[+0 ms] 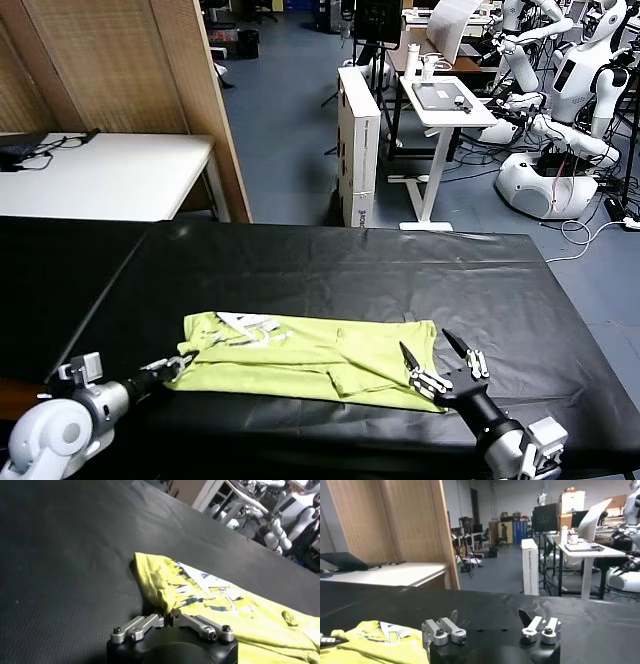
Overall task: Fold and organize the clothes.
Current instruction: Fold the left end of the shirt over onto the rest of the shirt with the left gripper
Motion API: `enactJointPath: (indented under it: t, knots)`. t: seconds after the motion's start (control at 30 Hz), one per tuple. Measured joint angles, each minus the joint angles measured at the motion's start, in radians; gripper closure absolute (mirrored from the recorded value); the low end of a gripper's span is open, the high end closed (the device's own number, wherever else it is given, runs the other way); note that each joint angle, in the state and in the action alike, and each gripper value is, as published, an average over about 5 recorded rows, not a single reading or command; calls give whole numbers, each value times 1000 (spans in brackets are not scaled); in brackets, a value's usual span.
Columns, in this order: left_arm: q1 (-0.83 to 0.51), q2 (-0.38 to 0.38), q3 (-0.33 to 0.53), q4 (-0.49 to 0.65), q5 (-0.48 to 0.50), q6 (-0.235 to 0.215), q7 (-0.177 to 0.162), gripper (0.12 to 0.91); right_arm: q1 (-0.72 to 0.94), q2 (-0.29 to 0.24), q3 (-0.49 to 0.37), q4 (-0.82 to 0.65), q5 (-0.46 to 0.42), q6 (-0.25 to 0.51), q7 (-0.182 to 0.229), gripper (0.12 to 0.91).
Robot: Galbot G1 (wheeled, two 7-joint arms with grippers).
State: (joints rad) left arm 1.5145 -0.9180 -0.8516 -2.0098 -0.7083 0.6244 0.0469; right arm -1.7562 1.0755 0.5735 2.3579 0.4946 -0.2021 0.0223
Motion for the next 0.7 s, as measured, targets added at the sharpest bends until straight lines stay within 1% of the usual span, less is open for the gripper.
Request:
enactJointPath:
  t: [0.1, 0.17, 0.23, 0.33, 0.43, 0.5, 0.57, 0.7]
  knots:
    - [14, 8, -38, -17, 76, -25, -1, 835, 5, 6, -6, -9, -6, 0, 2, 118]
    - [24, 4, -52, -35, 93, -23, -7, 835, 5, 11, -9, -14, -14, 1, 3, 118]
    - [32, -7, -53, -61, 73, -9, -21, 835, 1, 17, -9, -16, -25, 3, 3, 118]
    - [37, -36, -32, -114, -8, 31, -62, 835, -10, 27, -3, -16, -42, 9, 1, 118]
    - [27, -75, 21, -164, -106, 62, -106, 835, -18, 38, 7, -23, -59, 25, -6, 118]
    - [12, -106, 73, -184, -151, 68, -123, 835, -17, 46, 13, -36, -70, 34, -7, 118]
    - [-8, -140, 132, -192, -172, 71, -132, 835, -13, 54, 18, -51, -78, 38, -6, 118]
    - [-53, -208, 249, -194, -160, 72, -138, 835, -13, 72, 20, -77, -101, 40, -8, 118]
